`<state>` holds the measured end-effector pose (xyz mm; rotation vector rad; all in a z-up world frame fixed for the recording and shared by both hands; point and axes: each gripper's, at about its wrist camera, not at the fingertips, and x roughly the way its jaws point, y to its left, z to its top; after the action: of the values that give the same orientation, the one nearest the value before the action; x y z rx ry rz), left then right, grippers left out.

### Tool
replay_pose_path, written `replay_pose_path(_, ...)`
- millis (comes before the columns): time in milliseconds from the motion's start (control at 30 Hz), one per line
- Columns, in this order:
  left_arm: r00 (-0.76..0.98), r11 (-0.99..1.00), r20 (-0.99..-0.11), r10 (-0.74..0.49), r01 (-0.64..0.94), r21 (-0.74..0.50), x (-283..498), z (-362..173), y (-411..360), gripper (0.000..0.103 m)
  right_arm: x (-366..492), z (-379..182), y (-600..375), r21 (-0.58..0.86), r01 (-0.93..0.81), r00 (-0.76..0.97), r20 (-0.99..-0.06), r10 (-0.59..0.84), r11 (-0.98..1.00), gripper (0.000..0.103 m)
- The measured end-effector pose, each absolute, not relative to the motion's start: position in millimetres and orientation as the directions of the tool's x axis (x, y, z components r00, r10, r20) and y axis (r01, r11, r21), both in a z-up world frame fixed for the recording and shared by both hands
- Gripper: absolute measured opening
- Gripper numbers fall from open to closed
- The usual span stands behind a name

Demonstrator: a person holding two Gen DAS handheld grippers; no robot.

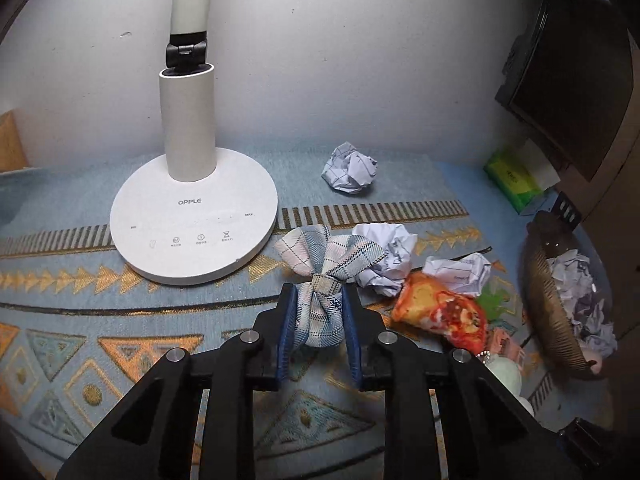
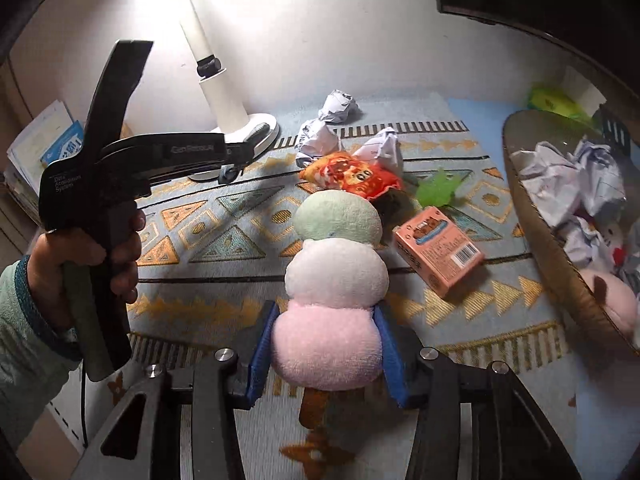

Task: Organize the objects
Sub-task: 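Carry the plaid bow and plush pop into the brown bowl and release both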

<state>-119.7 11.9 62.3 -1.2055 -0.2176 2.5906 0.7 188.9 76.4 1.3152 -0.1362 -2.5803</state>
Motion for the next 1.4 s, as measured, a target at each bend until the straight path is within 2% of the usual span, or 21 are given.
replay_pose_path(133,-0.634,-0.92,-0.671,0.385,-0.204,-0.335,-85.8,94.8,2.5,0.02,32.6,94.0,212.7,0.203,0.155,-0.595,-0.762,-0.255,-0.967,0.047)
replay_pose_path(400,-0.658,-0.861,-0.57,0.492,-0.269,-0.432,-36.8,144.6,27.2,0.02,61.2,138.1,247.4,0.115,0.135,-0.695,-0.697,-0.177,-0.984,0.047)
replay_pose_path(533,-0.635,-0.833,-0.545,0.547,-0.354,-0.424,-28.3,157.6,64.9,0.02,70.0,163.4,276.0,0.098,0.078,-0.755,-0.644,-0.123,-0.992,0.047)
replay_pose_path(667,-0.576,-0.799,-0.555,0.601,-0.443,-0.407,-26.1,159.0,110.7,0.02,76.3,171.7,305.6,0.092,-0.008,-0.772,-0.633,-0.052,-0.996,0.047)
replay_pose_path(1000,-0.423,-0.711,-0.602,0.677,-0.589,-0.385,-14.3,131.4,205.8,0.021,92.5,157.2,354.1,0.097,-0.126,-0.711,-0.703,0.021,-0.987,0.048)
replay_pose_path(1200,-0.417,-0.721,-0.647,0.639,-0.617,-0.315,-13.2,121.2,241.9,0.022,93.5,148.8,371.9,0.088,-0.151,-0.694,-0.719,0.042,-0.985,0.048)
replay_pose_path(1400,-0.448,-0.752,-0.67,0.592,-0.606,-0.259,-29.4,117.8,261.6,0.022,67.6,144.3,401.9,0.044,-0.233,-0.689,-0.713,0.133,-0.971,0.048)
